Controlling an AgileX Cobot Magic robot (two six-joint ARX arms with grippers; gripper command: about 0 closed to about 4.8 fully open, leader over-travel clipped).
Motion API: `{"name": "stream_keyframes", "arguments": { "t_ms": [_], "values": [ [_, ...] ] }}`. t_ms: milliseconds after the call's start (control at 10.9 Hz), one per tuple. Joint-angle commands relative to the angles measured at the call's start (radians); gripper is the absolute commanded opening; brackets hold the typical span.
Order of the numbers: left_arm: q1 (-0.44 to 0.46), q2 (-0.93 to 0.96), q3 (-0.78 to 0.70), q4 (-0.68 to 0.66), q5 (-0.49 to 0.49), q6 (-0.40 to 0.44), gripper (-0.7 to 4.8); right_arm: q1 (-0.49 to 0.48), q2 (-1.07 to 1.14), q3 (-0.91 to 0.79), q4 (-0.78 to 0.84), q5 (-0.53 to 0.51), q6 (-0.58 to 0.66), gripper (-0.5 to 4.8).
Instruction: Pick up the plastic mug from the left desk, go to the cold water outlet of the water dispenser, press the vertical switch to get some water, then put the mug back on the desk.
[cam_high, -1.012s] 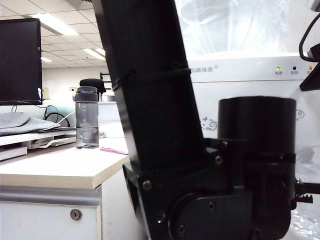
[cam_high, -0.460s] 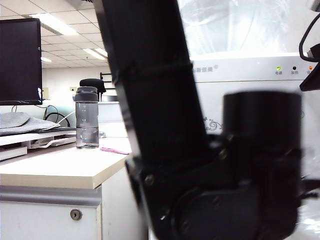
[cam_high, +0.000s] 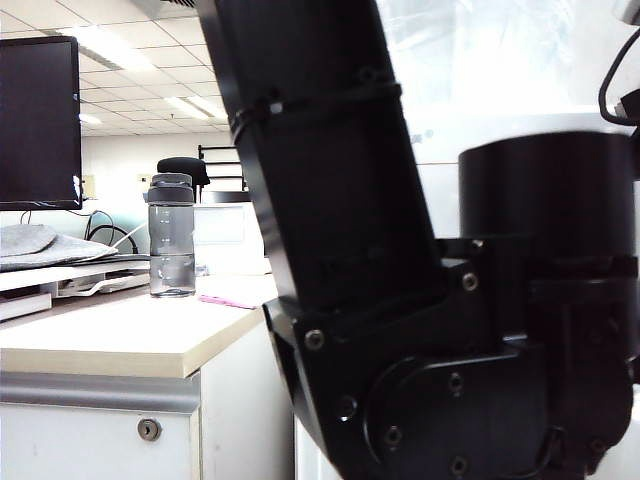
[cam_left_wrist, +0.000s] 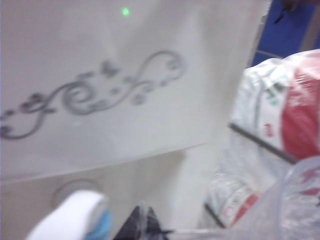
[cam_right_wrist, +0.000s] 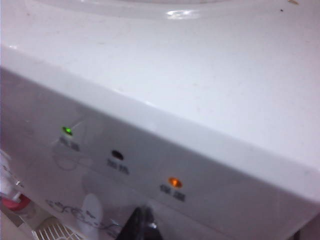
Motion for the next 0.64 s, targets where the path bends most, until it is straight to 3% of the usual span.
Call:
{"name": "stream_keyframes", "arguments": {
  "t_ms": [92, 644],
  "values": [
    [-0.009, -0.02, 0.005, 0.053, -0.002, -0.011, -0.01, -0.01, 0.002, 0.01, 0.056, 0.076, 0.004, -0.01],
    [-0.028, -0.057, 0.004, -0.003, -0.018, -0.019, -0.01, -0.01, 0.002, 0.011, 0.056, 0.076, 0.004, -0.01]
  ]
}}
